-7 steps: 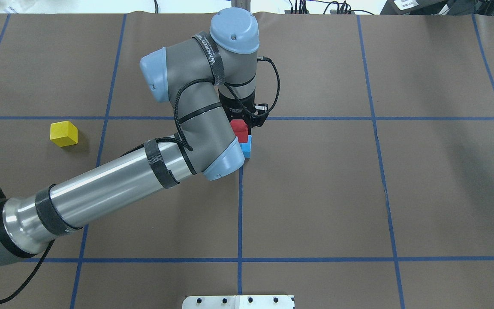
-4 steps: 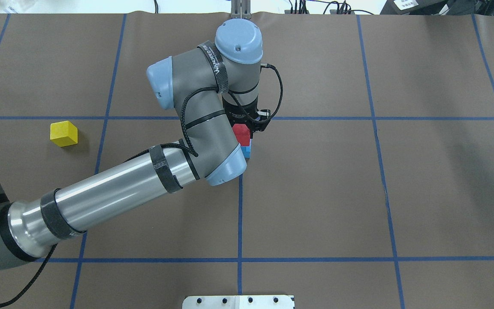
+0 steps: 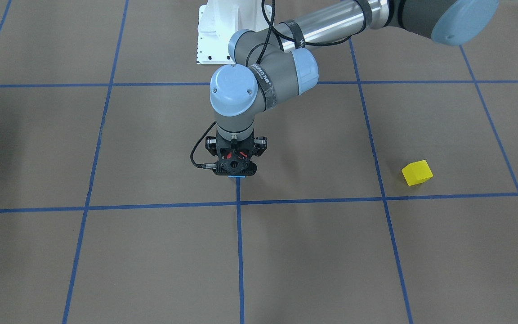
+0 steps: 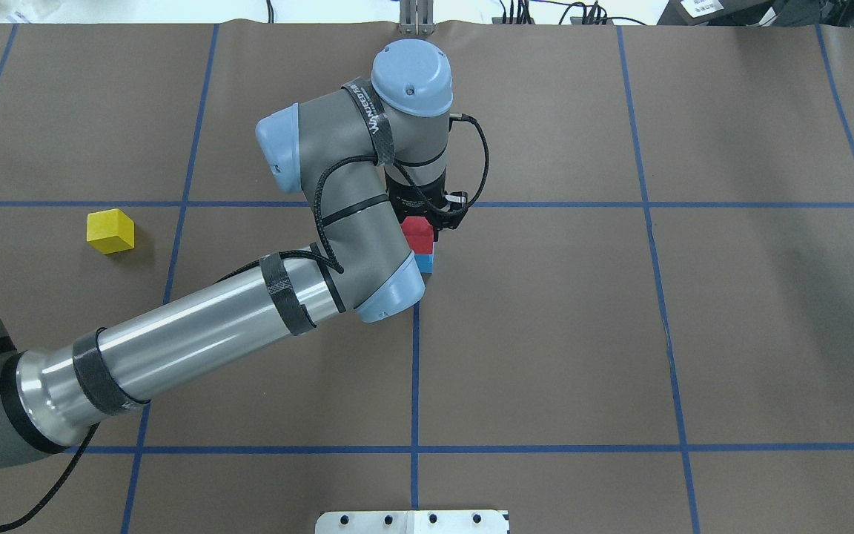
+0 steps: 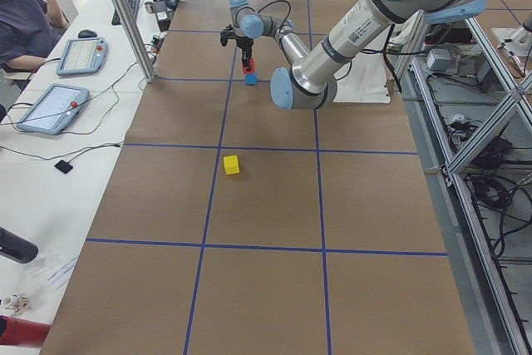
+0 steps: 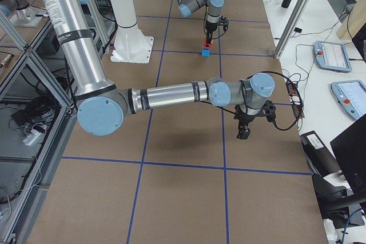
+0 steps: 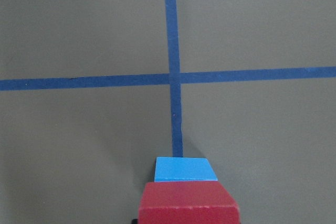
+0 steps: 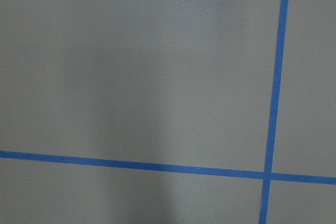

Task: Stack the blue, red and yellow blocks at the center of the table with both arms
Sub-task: 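Lower the red cube onto the blue cube with the left gripper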

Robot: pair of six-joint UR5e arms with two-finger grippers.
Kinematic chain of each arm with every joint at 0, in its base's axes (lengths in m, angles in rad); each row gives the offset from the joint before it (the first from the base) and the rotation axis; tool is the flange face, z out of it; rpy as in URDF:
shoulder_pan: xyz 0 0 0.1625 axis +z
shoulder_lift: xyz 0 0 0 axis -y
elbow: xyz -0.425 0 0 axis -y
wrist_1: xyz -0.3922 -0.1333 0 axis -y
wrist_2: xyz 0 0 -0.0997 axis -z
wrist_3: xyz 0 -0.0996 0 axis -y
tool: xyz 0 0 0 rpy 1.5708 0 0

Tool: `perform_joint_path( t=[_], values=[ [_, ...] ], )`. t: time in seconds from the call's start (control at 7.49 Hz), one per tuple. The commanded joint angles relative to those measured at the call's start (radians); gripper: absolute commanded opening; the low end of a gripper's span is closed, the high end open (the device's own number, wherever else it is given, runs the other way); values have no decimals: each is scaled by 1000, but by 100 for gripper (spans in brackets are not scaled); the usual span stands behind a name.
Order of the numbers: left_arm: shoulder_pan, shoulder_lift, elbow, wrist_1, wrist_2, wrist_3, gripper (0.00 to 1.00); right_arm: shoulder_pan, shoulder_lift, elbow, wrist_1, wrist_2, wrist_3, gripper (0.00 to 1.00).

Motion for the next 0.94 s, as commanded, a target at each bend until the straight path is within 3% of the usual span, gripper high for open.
perform_joint_path(
  t=[0.0,0.4,0.53,0.67,0.8],
  values=[
    [4,1,1,-3,0,2,0,0,0,0,0,-1,1,99],
    [4,2,1,-3,0,0,0,0,0,0,0,-1,1,99],
    [4,2,1,-3,-2,0,21,0,0,0,0,-1,1,99],
    [4,4,1,-3,0,-4,53,0,0,0,0,0,0,99],
    [4,5,2,-15,0,-7,71,0,2,0,2,0,0,99]
  ],
)
